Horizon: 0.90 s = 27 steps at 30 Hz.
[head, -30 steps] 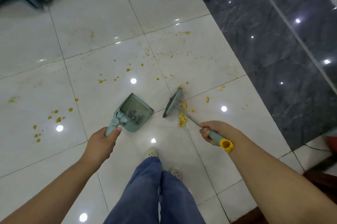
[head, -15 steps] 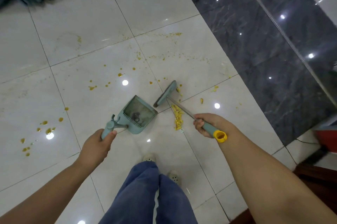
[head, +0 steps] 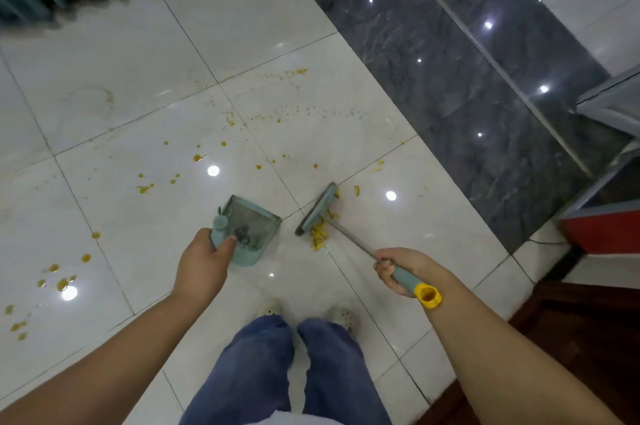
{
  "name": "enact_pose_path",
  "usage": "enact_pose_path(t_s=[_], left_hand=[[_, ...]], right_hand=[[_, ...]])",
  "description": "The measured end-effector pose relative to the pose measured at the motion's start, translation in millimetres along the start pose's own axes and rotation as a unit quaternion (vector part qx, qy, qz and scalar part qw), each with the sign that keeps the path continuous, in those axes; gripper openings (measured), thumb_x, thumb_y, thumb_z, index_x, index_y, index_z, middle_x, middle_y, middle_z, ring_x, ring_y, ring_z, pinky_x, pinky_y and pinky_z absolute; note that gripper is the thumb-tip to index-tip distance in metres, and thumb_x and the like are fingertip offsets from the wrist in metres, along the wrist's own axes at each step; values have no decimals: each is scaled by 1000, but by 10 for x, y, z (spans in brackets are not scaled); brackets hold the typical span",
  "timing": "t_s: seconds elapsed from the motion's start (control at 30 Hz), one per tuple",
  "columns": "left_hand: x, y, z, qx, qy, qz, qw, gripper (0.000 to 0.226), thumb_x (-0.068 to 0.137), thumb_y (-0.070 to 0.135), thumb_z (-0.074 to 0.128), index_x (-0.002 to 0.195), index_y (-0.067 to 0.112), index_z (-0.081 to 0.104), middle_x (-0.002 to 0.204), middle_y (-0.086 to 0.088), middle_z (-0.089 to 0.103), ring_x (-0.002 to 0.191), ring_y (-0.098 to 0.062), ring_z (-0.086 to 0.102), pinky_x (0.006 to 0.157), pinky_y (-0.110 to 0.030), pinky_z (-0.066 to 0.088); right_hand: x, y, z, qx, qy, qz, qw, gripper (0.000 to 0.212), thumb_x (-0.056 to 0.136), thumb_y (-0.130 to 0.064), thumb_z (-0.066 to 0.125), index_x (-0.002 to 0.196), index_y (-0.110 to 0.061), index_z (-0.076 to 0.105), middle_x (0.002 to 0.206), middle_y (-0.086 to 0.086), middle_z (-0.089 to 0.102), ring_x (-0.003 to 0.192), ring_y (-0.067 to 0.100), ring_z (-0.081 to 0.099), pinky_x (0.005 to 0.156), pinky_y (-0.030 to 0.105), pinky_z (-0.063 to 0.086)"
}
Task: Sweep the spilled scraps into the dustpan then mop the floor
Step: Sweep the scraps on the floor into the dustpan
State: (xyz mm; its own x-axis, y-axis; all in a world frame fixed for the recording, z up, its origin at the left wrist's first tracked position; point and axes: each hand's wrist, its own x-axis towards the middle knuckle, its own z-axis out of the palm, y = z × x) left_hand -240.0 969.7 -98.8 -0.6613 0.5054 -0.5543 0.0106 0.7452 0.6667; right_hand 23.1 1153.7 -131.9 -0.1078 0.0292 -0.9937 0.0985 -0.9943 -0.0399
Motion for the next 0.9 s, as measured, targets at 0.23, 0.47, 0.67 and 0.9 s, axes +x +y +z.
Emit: enact_pose_path(t_s=[0.23,0.47,0.67,0.9], left_hand=[[-66,694,591,37,-18,58,997,17,93,26,53,93,9,50,91,-7,59,85,-25,55,71,-31,44],[63,1416,1332,69,45,72,994,17,93,26,51,90,9,48,74,-5,54,70,-24,50,52,-30,31],[191,2104,2128,94,71,79,990,20,94,27,51,86,9,47,68,-4,53,59,-15,47,50,-27,32],[355,2543,2675,130,86,86,984,19,93,28,51,89,10,48,67,-4,52,60,-19,47,50,-29,31]], right_hand=[[-284,-407,-445,-91,49,-106,989,19,96,-5,49,77,-4,46,69,13,47,24,6,38,28,9,34],[-325,-1816,-857,-286,141,-137,938,17,94,-5,53,80,1,49,63,10,45,37,12,39,29,11,35],[-329,-3049,-1252,-434,207,-212,851,11,90,-2,57,95,2,49,65,13,53,42,17,48,36,21,40],[-129,-4111,-1463,-472,174,-192,843,13,95,-2,48,82,-2,45,47,9,51,38,16,46,32,12,33]])
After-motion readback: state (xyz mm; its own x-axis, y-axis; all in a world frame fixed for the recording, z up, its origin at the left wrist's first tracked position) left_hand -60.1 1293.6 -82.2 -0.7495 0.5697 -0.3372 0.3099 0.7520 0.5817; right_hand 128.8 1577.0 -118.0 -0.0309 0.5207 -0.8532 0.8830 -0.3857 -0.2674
